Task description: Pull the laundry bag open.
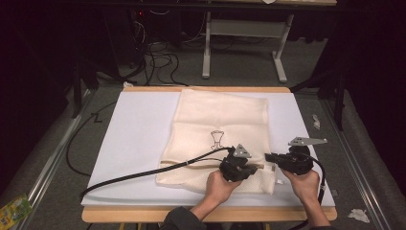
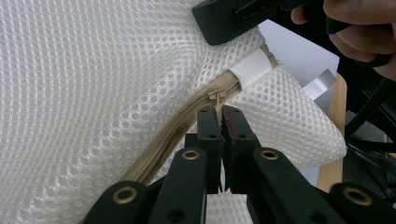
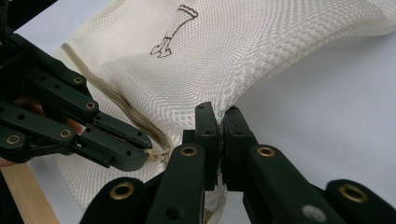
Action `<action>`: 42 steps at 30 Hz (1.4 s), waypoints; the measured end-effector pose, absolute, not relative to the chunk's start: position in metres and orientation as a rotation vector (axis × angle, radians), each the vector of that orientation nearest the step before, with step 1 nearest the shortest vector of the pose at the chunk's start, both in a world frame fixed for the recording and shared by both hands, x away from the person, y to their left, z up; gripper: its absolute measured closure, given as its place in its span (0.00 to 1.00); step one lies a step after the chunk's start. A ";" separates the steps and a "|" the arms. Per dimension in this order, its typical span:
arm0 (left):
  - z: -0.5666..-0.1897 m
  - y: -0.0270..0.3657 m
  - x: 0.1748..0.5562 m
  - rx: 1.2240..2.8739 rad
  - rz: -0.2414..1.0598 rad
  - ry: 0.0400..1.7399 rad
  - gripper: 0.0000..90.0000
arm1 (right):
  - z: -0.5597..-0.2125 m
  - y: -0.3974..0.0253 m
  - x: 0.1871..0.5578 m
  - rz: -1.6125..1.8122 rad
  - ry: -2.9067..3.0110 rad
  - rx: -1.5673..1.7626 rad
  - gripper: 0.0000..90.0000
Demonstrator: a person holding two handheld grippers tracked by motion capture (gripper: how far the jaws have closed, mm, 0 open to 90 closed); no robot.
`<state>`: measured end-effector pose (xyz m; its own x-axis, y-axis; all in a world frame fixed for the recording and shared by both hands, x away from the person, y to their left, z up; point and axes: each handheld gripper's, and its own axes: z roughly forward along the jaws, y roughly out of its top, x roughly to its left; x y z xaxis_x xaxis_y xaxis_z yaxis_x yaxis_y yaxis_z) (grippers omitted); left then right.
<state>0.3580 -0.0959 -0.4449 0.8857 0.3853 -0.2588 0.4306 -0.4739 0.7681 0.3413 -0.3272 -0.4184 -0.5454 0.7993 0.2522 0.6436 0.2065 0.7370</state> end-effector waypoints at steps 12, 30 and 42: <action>-0.444 -0.085 0.359 2.097 -0.059 0.608 0.97 | -0.422 -0.329 0.343 1.241 2.290 1.400 0.98; -0.444 -0.078 0.359 2.091 -0.061 0.606 0.97 | -0.427 -0.329 0.343 1.228 2.291 1.426 0.98; -0.444 -0.075 0.360 2.084 -0.064 0.613 0.97 | -0.428 -0.329 0.344 1.222 2.300 1.428 0.98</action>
